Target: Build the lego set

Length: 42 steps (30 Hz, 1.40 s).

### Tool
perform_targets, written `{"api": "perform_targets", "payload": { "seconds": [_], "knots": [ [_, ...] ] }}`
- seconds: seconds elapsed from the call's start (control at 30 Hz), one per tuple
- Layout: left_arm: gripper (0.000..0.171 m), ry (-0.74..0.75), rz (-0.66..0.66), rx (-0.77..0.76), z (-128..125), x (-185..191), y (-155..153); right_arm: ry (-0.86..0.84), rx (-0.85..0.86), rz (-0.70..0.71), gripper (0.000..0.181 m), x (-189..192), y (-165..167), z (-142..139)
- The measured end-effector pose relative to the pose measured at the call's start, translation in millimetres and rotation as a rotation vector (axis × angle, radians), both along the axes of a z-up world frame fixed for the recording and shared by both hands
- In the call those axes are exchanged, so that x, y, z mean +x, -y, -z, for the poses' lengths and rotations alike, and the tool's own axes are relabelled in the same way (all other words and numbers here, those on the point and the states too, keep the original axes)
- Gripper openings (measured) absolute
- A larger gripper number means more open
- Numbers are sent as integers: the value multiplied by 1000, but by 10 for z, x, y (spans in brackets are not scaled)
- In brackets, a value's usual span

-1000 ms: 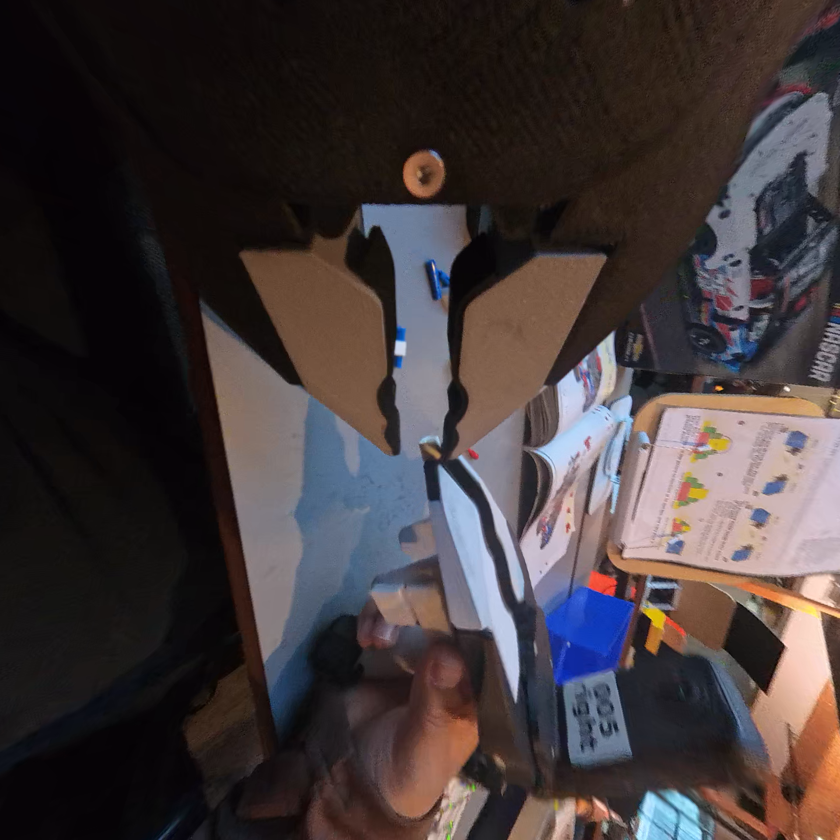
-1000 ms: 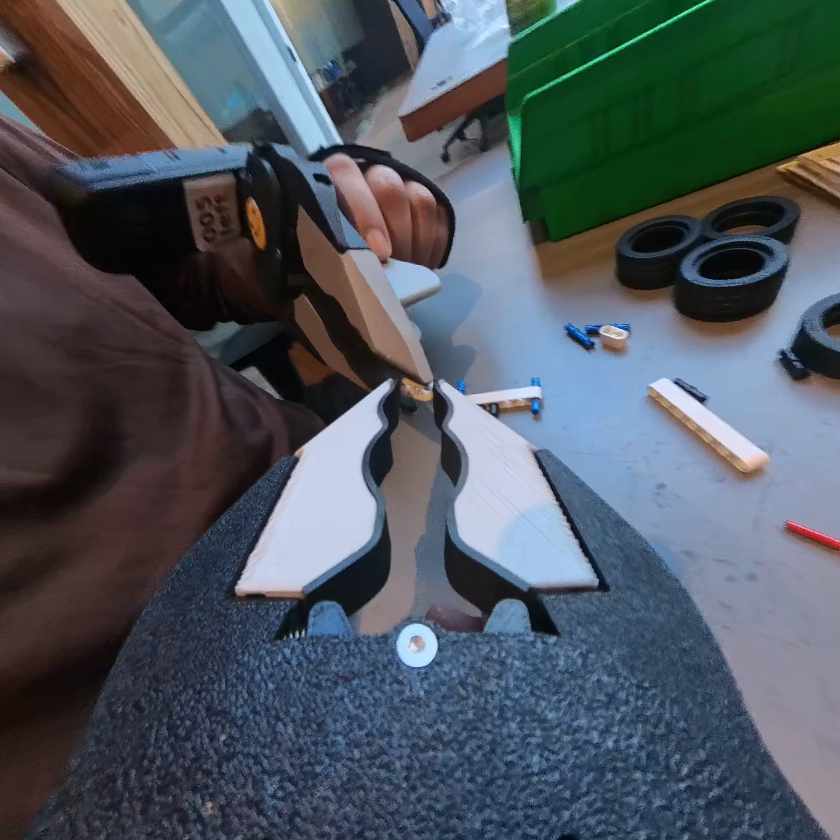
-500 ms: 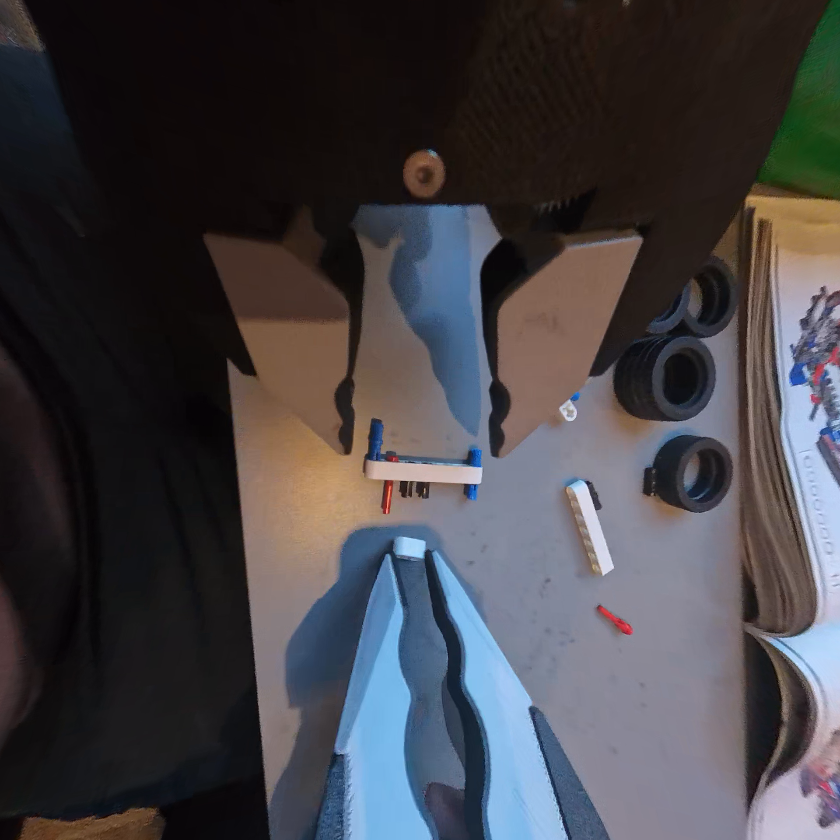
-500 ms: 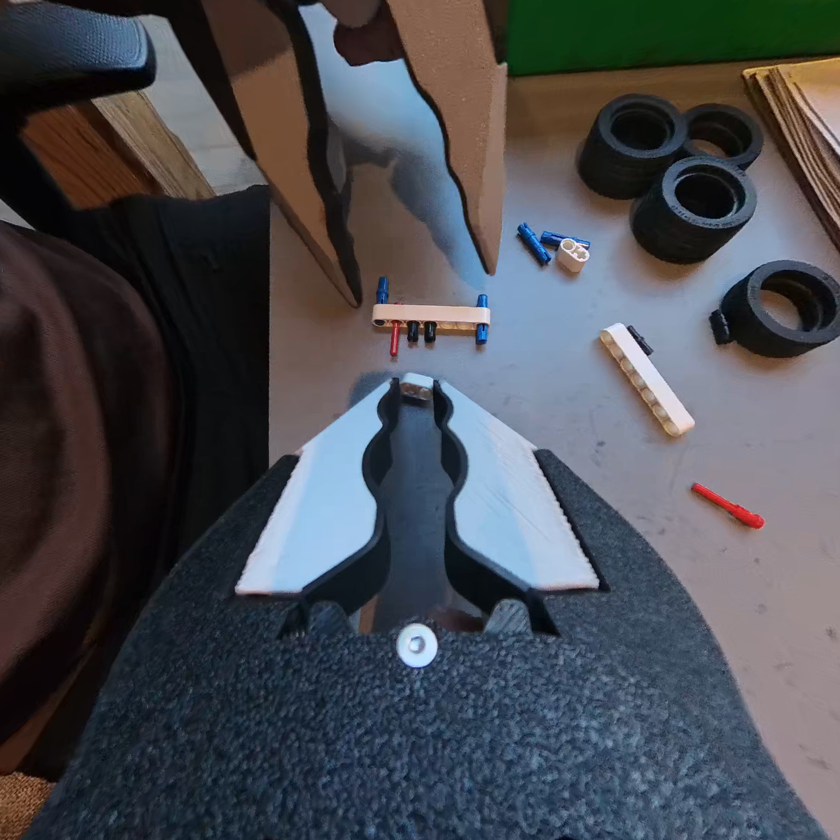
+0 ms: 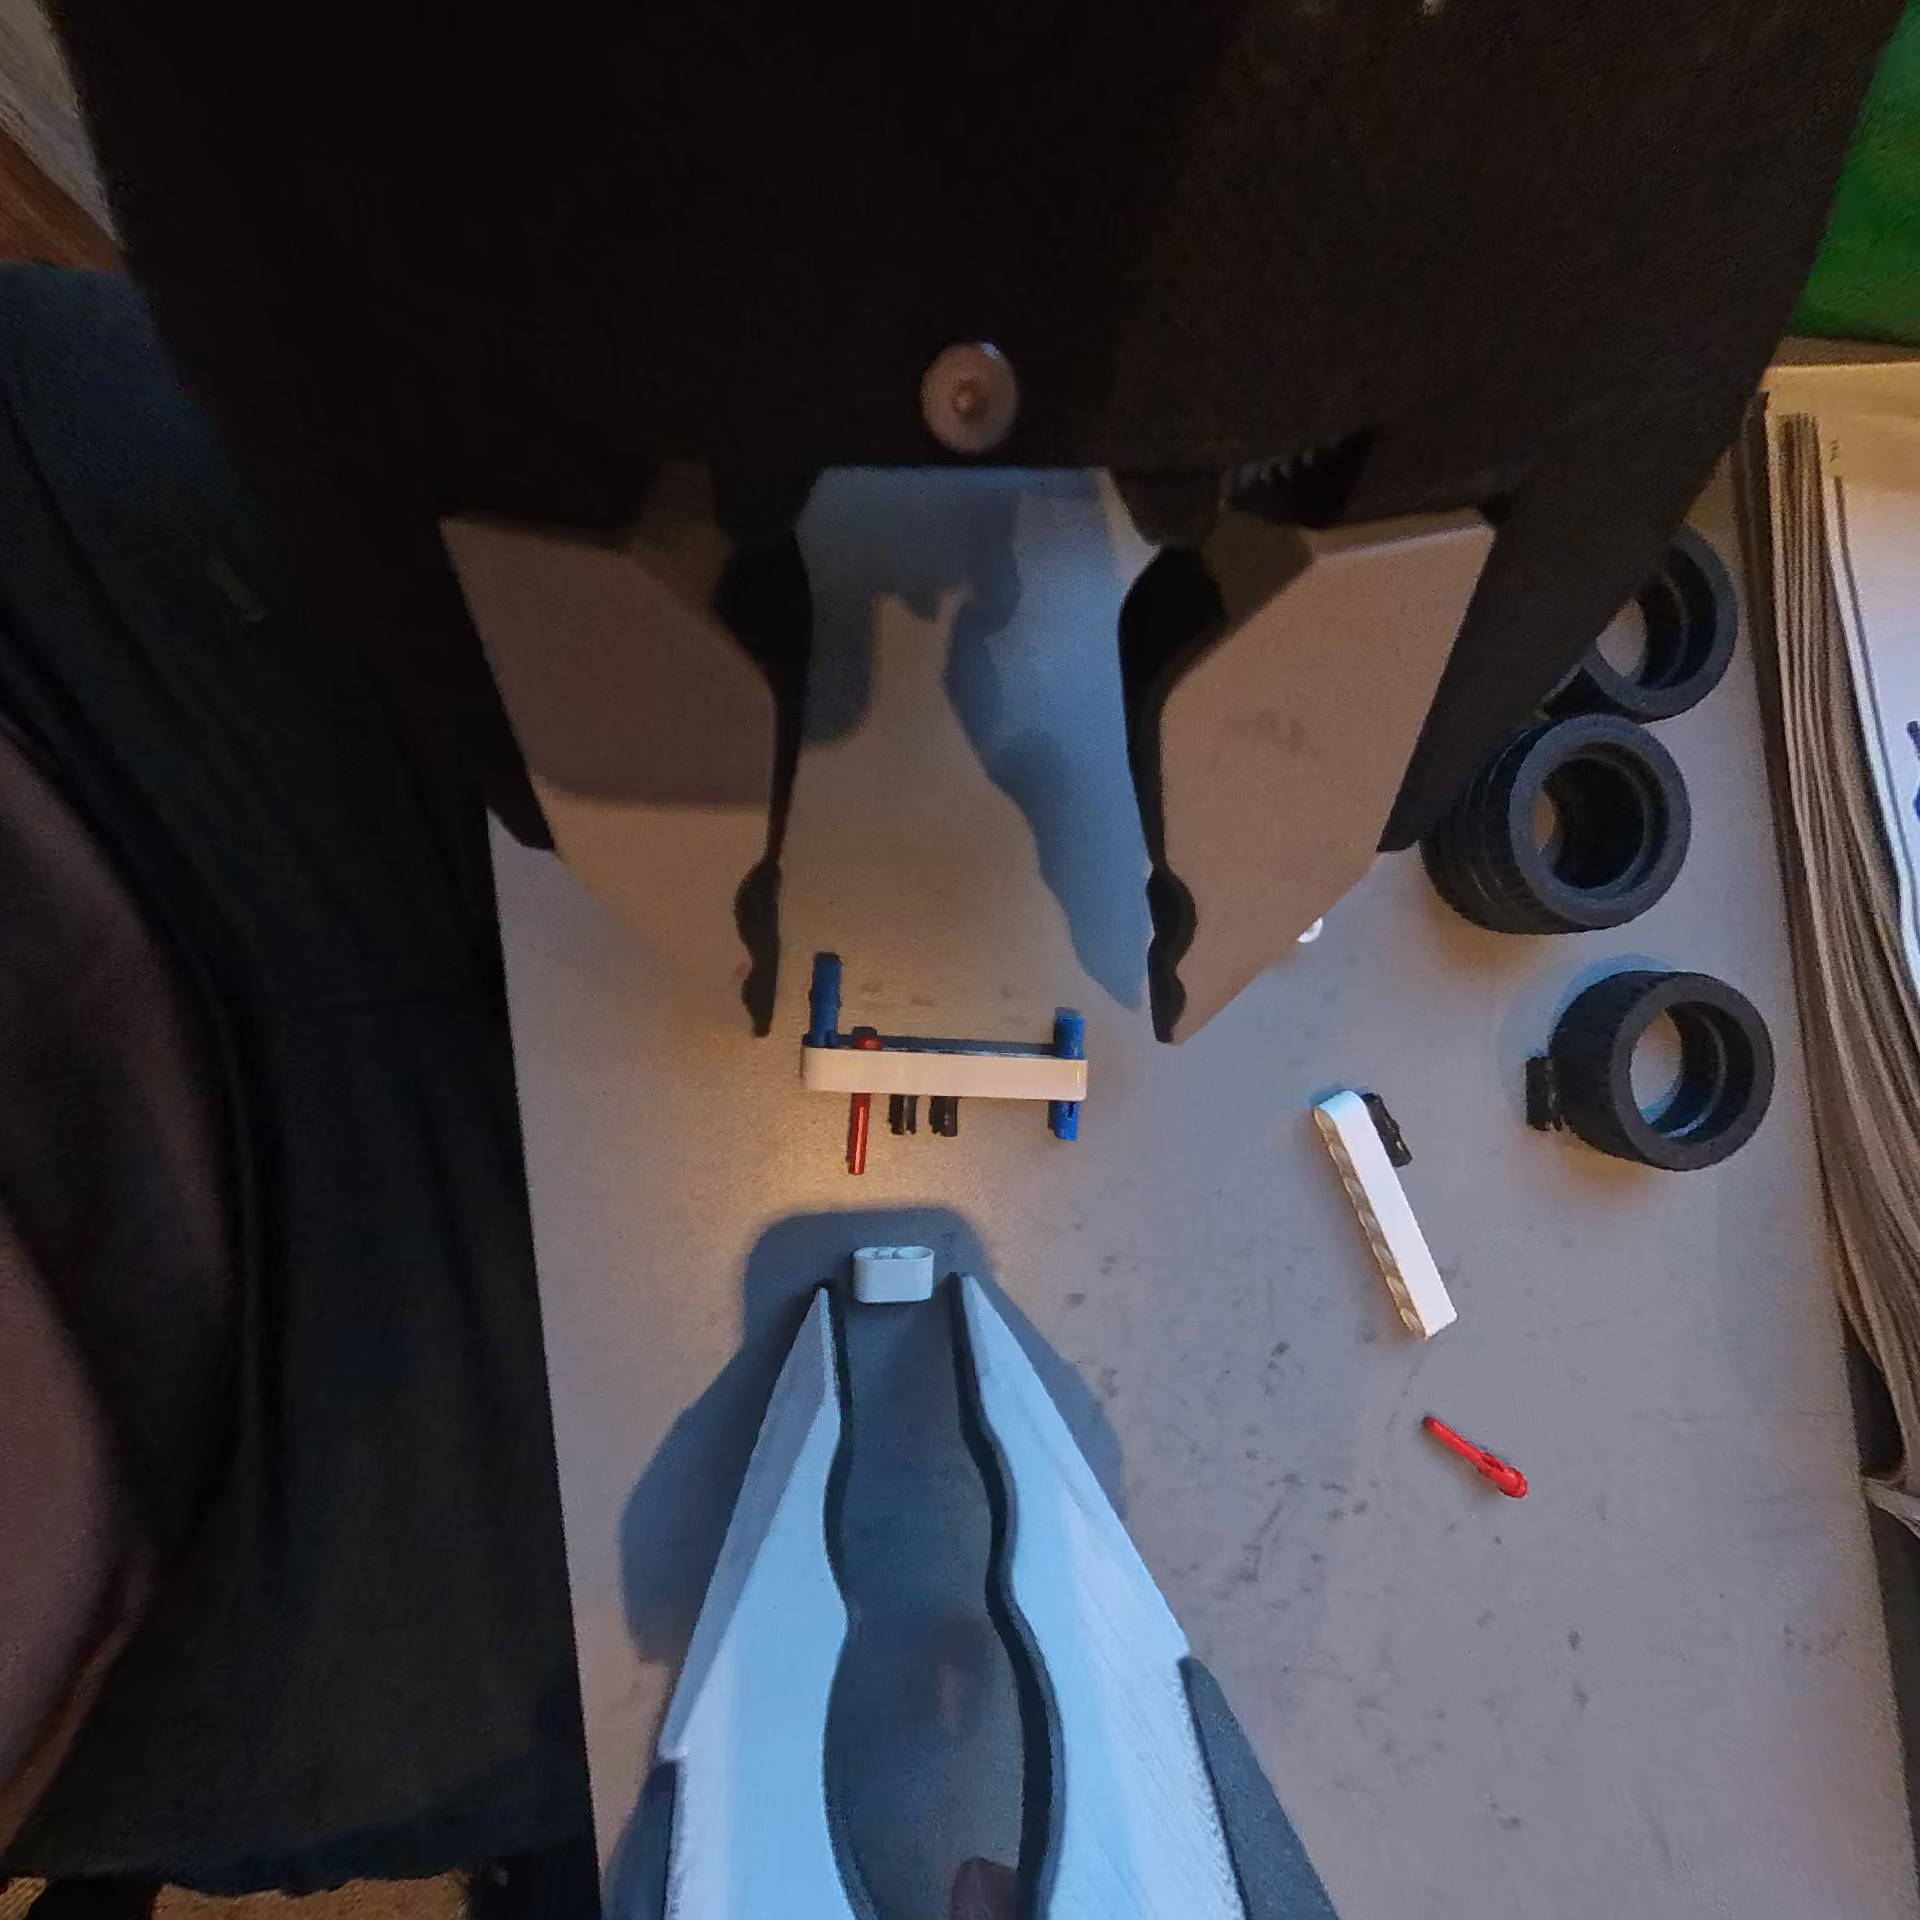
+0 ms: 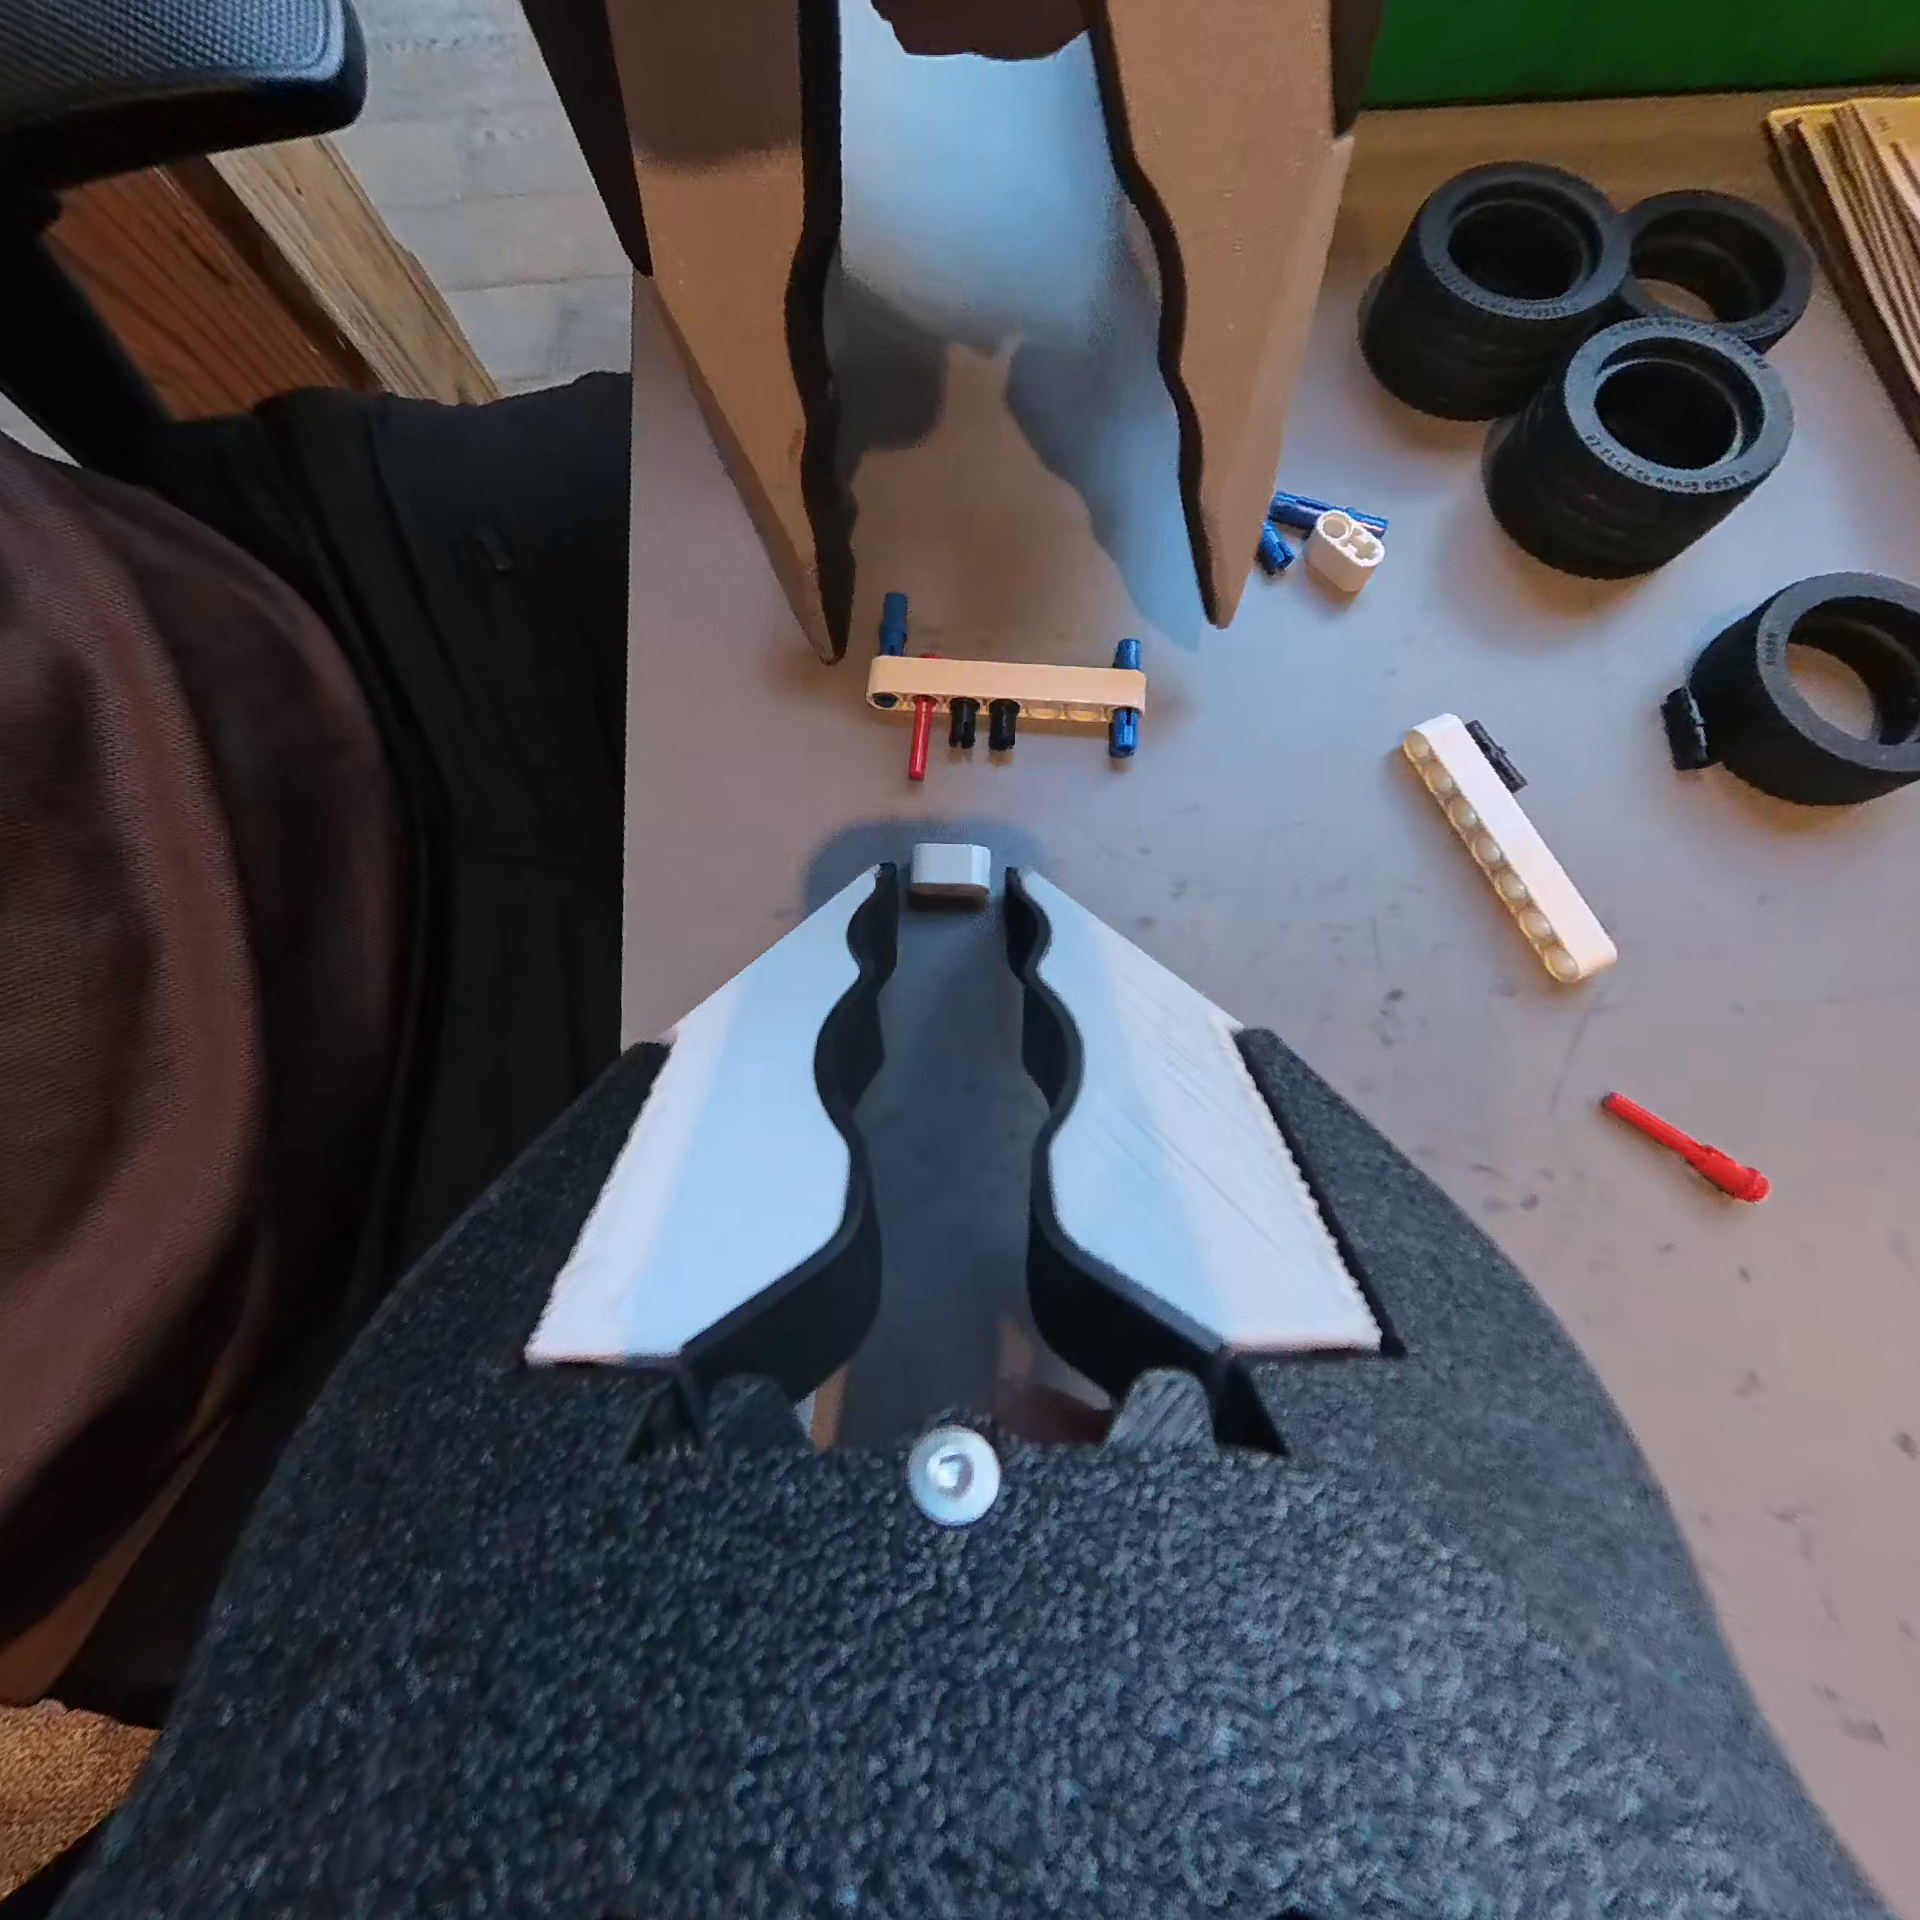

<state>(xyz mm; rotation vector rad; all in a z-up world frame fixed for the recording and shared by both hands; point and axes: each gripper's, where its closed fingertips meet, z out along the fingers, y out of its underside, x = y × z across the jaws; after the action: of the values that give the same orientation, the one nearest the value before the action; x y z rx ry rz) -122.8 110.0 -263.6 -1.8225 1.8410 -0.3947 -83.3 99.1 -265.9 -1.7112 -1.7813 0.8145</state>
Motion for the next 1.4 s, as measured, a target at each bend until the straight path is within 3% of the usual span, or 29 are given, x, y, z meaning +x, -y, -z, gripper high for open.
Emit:
{"api": "perform_targets", "payload": {
  "seconds": [0.3,0.47,0.93,1.4],
  "knots": [
    [65,6,-19,-173,57,55,54,9,2,2,16,-12,-6,14],
    [54,40,-56,-163,51,78,14,8,16,1,16,-31,-4,12],
    [54,151,-175,-149,47,142,8,6,47,3,16,-85,6,12],
    [54,227,-192,-138,44,158,7,2,34,4,15,-94,-22,13]
  ]
}}
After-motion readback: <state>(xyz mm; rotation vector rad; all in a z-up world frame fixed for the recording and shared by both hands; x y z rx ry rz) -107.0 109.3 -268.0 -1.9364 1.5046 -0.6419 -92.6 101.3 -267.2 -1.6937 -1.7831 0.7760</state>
